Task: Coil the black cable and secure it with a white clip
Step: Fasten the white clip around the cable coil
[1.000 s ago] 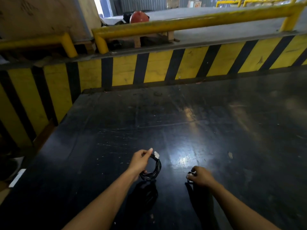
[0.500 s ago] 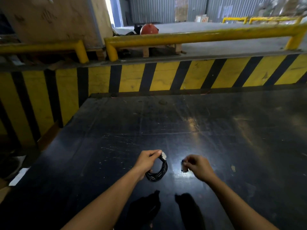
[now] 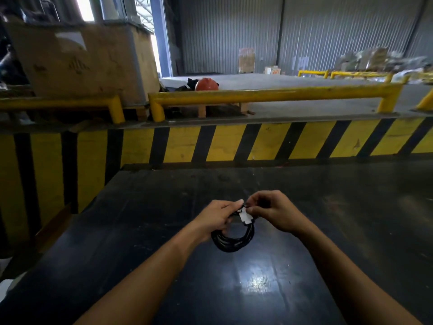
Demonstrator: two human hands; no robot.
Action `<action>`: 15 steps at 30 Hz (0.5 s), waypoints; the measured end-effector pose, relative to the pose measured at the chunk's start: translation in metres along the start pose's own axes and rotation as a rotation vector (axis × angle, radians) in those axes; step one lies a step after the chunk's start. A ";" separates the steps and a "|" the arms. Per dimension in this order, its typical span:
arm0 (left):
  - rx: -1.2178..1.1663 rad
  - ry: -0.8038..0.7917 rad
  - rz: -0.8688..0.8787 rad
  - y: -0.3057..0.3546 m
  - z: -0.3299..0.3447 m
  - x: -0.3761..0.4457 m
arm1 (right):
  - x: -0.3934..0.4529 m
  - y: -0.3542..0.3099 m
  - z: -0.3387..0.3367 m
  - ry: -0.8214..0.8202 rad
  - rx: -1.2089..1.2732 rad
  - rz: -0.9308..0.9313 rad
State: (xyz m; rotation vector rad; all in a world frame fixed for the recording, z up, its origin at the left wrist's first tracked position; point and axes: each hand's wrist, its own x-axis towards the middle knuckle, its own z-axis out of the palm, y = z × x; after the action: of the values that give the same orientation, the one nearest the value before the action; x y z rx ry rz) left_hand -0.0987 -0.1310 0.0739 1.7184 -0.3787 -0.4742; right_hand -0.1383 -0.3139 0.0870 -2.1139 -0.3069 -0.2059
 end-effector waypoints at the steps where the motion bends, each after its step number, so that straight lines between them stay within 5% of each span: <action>1: 0.016 0.009 0.013 0.002 -0.001 0.001 | 0.002 -0.001 0.000 0.016 -0.037 0.000; 15: 0.212 0.255 0.190 0.017 -0.005 0.015 | 0.008 -0.019 0.025 0.307 -0.202 -0.070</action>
State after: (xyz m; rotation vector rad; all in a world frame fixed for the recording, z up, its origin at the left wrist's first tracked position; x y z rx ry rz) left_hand -0.0834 -0.1378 0.0896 1.8987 -0.4129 -0.0761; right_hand -0.1357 -0.2820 0.0912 -2.2300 -0.1825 -0.6184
